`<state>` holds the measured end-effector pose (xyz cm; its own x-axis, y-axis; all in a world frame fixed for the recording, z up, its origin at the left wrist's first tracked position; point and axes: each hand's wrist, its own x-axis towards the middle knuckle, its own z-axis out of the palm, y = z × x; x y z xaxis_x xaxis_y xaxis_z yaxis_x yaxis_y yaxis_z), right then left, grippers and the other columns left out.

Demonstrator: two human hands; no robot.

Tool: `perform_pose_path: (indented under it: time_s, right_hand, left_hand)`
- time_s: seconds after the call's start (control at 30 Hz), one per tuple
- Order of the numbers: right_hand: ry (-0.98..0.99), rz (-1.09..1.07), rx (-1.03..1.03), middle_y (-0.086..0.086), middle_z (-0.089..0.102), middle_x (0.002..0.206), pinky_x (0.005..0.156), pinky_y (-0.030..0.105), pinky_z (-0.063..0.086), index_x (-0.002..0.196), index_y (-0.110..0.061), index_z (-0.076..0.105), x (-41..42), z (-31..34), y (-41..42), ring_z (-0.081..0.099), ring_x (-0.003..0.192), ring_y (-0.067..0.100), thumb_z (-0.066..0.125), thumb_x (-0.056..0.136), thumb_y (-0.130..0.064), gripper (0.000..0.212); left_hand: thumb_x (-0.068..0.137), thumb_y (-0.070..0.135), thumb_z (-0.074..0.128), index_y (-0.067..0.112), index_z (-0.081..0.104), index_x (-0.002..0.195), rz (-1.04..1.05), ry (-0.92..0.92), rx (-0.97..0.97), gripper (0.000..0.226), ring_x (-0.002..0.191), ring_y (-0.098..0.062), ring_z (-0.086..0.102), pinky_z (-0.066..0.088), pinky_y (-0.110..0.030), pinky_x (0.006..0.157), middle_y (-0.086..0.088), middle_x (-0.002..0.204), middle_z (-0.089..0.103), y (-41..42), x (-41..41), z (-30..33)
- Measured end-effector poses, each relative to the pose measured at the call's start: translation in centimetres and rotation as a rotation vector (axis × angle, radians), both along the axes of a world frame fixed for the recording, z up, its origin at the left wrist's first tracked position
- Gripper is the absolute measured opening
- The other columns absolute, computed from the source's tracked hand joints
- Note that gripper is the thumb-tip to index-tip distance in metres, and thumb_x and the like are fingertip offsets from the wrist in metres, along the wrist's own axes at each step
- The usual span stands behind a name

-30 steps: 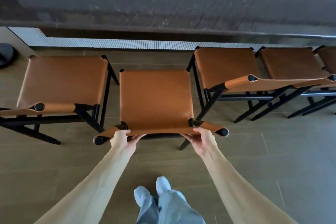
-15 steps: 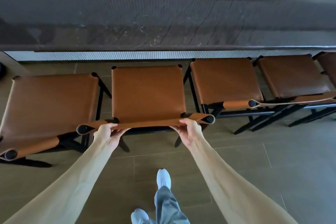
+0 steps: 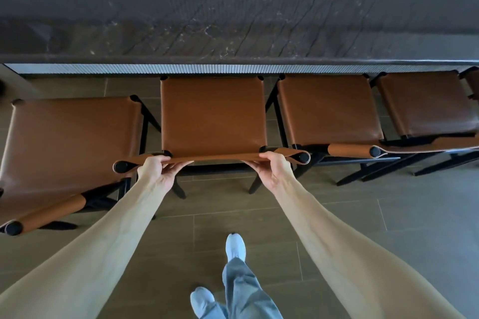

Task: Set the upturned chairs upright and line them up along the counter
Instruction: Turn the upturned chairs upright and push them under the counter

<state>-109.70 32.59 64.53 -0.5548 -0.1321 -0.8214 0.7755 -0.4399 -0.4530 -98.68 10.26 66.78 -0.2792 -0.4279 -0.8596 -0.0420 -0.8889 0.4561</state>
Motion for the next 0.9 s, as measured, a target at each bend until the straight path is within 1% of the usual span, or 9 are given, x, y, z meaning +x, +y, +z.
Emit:
perform_pose_path:
  time_s: [0.1, 0.17, 0.27, 0.37, 0.43, 0.53, 0.63, 0.73, 0.9]
  right_hand:
    - [0.020, 0.000, -0.030, 0.038, 0.056, 0.131, 0.087, 0.064, 0.055, 0.136, 0.014, 0.043, -1.0, -0.2, -0.3, 0.061, 0.115, 0.053, 0.037, 0.090, 0.022, 0.047]
    - [0.024, -0.025, -0.040, 0.036, 0.058, 0.131, 0.088, 0.066, 0.054, 0.137, 0.011, 0.044, -1.4, -0.5, -0.2, 0.063, 0.114, 0.052, 0.037, 0.090, 0.021, 0.048]
    - [0.023, -0.008, -0.053, 0.035, 0.057, 0.134, 0.087, 0.066, 0.055, 0.133, 0.005, 0.047, -1.4, -0.8, -0.3, 0.062, 0.117, 0.051, 0.038, 0.090, 0.020, 0.046]
    - [0.011, 0.007, -0.052, 0.034, 0.056, 0.136, 0.085, 0.064, 0.057, 0.123, 0.000, 0.050, -1.4, -0.7, -0.2, 0.064, 0.116, 0.049, 0.041, 0.091, 0.017, 0.038]
    - [-0.011, 0.027, -0.038, 0.031, 0.056, 0.137, 0.088, 0.063, 0.056, 0.126, 0.003, 0.052, -1.3, -0.1, -0.1, 0.066, 0.112, 0.045, 0.051, 0.094, 0.009, 0.032]
    - [-0.062, 0.135, -0.008, 0.031, 0.055, 0.135, 0.090, 0.063, 0.055, 0.135, -0.001, 0.050, -0.5, 1.2, -0.7, 0.064, 0.114, 0.045, 0.066, 0.097, -0.013, 0.044]
    - [-0.059, 0.353, 0.009, 0.033, 0.060, 0.126, 0.093, 0.058, 0.056, 0.140, 0.000, 0.043, 1.6, 3.7, -2.5, 0.065, 0.111, 0.047, 0.063, 0.099, -0.031, 0.055]
    - [0.060, 0.582, 0.095, 0.030, 0.071, 0.112, 0.089, 0.049, 0.059, 0.129, 0.011, 0.055, 4.3, 6.8, -4.2, 0.071, 0.104, 0.042, 0.056, 0.102, -0.032, 0.051]
    - [0.493, 0.559, 0.199, 0.013, 0.076, 0.113, 0.098, 0.041, 0.056, 0.116, -0.006, 0.070, 8.7, 13.2, -6.2, 0.074, 0.102, 0.025, 0.051, 0.104, -0.037, 0.038]
  left_hand:
    - [0.095, -0.019, 0.037, -0.004, 0.047, 0.099, -0.005, 0.018, 0.003, 0.019, 0.107, -0.057, 0.058, 0.050, -0.071, 0.089, -0.035, 0.114, 0.053, -0.4, -0.7, -0.2]
    - [0.094, -0.019, 0.038, -0.003, 0.045, 0.101, -0.015, 0.017, -0.015, 0.018, 0.103, -0.055, 0.061, 0.052, -0.070, 0.086, -0.035, 0.109, 0.055, -0.4, -1.1, -0.6]
    - [0.094, -0.017, 0.040, -0.001, 0.042, 0.117, -0.041, 0.001, -0.038, 0.028, 0.095, -0.051, 0.066, 0.055, -0.067, 0.082, -0.033, 0.108, 0.056, -0.2, -0.9, -0.9]
    - [0.095, -0.012, 0.045, -0.001, 0.051, 0.101, -0.070, -0.039, -0.061, 0.014, 0.090, -0.047, 0.069, 0.058, -0.062, 0.081, -0.032, 0.109, 0.060, 0.3, -0.6, -0.1]
    - [0.098, -0.005, 0.048, -0.002, 0.053, 0.105, -0.103, -0.074, -0.070, 0.009, 0.092, -0.048, 0.069, 0.059, -0.059, 0.083, -0.033, 0.117, 0.059, 0.6, -0.5, 0.3]
    - [0.102, 0.011, 0.049, -0.007, 0.052, 0.127, -0.307, -0.133, -0.059, 0.030, 0.100, -0.049, 0.068, 0.057, -0.059, 0.087, -0.032, 0.120, 0.061, 1.7, 0.0, 1.6]
    - [0.101, 0.022, 0.050, -0.008, 0.065, 0.114, -0.656, -0.193, -0.185, 0.036, 0.093, -0.041, 0.072, 0.061, -0.050, 0.077, -0.025, 0.104, 0.073, 2.7, 0.9, 4.3]
    - [0.100, 0.024, 0.053, 0.000, 0.072, 0.108, -0.749, -0.135, -0.358, 0.031, 0.089, -0.032, 0.075, 0.063, -0.042, 0.074, -0.017, 0.095, 0.077, 2.2, 2.1, 7.2]
    - [0.101, 0.029, 0.057, 0.013, 0.069, 0.117, -0.617, 0.106, -0.680, 0.026, 0.105, -0.023, 0.070, 0.056, -0.042, 0.097, -0.009, 0.114, 0.074, -0.2, 6.4, 13.2]
